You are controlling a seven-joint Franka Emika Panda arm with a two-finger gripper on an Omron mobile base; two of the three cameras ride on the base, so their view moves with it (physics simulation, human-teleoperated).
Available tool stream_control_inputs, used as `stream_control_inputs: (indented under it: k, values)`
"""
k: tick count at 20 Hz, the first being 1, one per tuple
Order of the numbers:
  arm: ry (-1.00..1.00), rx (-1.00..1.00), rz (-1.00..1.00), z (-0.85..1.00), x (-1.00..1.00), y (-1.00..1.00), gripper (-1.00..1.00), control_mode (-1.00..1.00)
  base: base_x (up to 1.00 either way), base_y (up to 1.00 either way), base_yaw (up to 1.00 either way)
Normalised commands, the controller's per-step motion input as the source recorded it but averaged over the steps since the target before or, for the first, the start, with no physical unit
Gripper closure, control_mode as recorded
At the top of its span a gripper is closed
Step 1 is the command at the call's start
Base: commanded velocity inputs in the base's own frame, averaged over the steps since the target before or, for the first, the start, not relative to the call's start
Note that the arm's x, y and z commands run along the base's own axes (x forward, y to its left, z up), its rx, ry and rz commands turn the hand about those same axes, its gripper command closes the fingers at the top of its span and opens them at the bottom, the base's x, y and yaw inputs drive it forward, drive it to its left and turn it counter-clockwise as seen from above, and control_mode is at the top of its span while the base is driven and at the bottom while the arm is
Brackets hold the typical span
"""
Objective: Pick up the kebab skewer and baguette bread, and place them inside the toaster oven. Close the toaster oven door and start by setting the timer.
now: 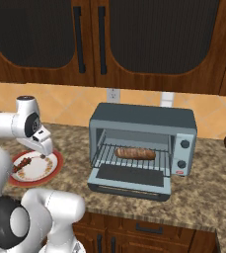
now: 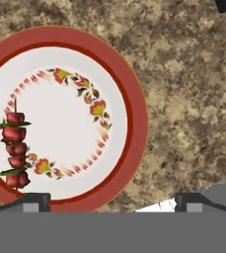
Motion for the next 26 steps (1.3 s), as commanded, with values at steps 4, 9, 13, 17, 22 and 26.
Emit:
stream_control_inputs:
  k: [4,9,13,17,22,26]
  values:
    - [0.0,0.0,0.0,-0.24,0.22,0.39,-1.0,-1.0,0.0,0.0,0.0]
    - [0.0,0.0,0.0,-0.22,0.23,0.37,-1.0,-1.0,0.0,0.0,0.0]
    - [0.0,-0.02,0.0,-0.35,0.11,0.49,-1.0,-1.0,0.0,0.0,0.0]
    - [0.0,0.0,0.01,-0.36,0.02,0.37,-1.0,-1.0,0.0,0.0,0.0]
    - [0.0,0.0,0.01,-0.18,0.23,0.39,-1.0,-1.0,0.0,0.0,0.0]
    - [0.0,0.0,0.07,-0.34,0.17,0.22,-1.0,-1.0,0.0,0.0,0.0]
